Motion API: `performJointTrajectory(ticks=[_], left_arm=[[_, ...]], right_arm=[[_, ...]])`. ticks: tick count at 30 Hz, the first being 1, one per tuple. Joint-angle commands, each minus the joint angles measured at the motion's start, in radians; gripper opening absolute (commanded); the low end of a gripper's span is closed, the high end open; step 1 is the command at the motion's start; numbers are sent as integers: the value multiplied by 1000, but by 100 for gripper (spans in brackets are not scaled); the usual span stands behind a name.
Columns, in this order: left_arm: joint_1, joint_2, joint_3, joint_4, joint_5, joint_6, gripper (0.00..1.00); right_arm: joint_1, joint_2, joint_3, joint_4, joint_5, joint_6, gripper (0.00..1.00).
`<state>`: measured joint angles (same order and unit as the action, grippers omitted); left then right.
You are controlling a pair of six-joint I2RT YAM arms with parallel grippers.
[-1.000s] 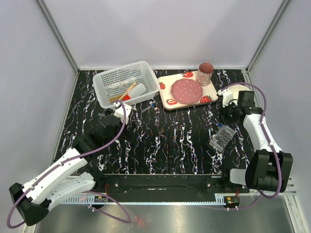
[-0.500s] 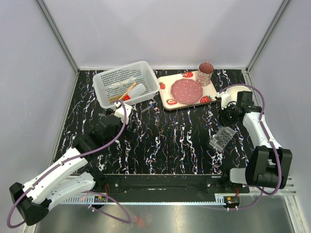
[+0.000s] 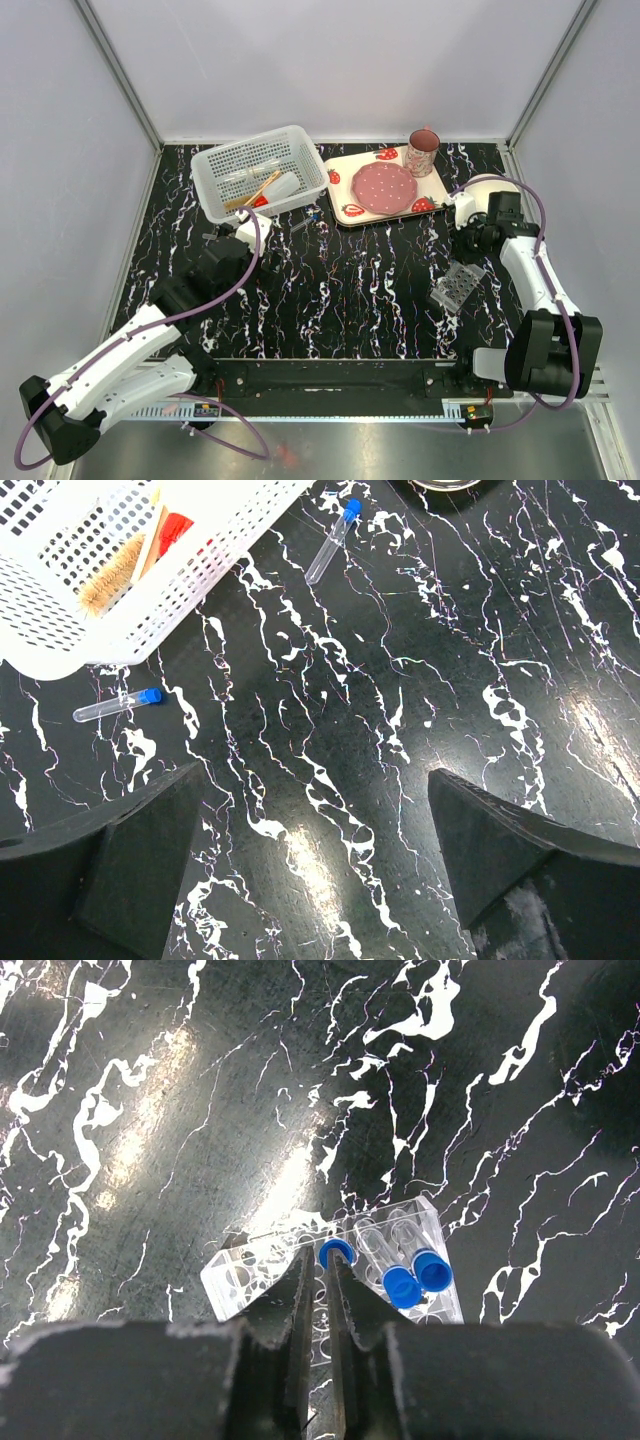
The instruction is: Organize the chemistry lab equipment
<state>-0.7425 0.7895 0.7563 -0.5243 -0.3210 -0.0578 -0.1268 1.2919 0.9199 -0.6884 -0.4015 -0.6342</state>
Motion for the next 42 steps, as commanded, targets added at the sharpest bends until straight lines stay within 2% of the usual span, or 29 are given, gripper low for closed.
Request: performJointTrajectory(ticks=[1, 17, 25, 29, 31, 35, 39, 42], left_arm=[[2, -3, -6, 35, 0, 0, 99], [2, -6, -5, 35, -1, -5, 99], [2, 2, -5, 33, 3, -20, 99], [17, 2, 5, 23, 3, -46, 99], [57, 4, 12, 14, 17, -74, 99], [185, 11, 21, -11, 120, -184, 99], [406, 1, -55, 23, 252, -390, 99], [619, 19, -130, 101, 454, -535, 99]], right_arm=[[-2, -48, -13, -11, 18, -22, 14], [-4, -137, -65, -20, 65, -24, 13], [-2, -216, -58, -22, 61, 37, 18], [-2, -249, -20, -49, -38, 85, 24], [-2, -258, 13, -74, -112, 120, 27], [-2, -256, 30, -100, -376, 133, 38], [-4, -270, -7, -74, -439, 137, 51], [-4, -289, -38, -50, -465, 139, 61]])
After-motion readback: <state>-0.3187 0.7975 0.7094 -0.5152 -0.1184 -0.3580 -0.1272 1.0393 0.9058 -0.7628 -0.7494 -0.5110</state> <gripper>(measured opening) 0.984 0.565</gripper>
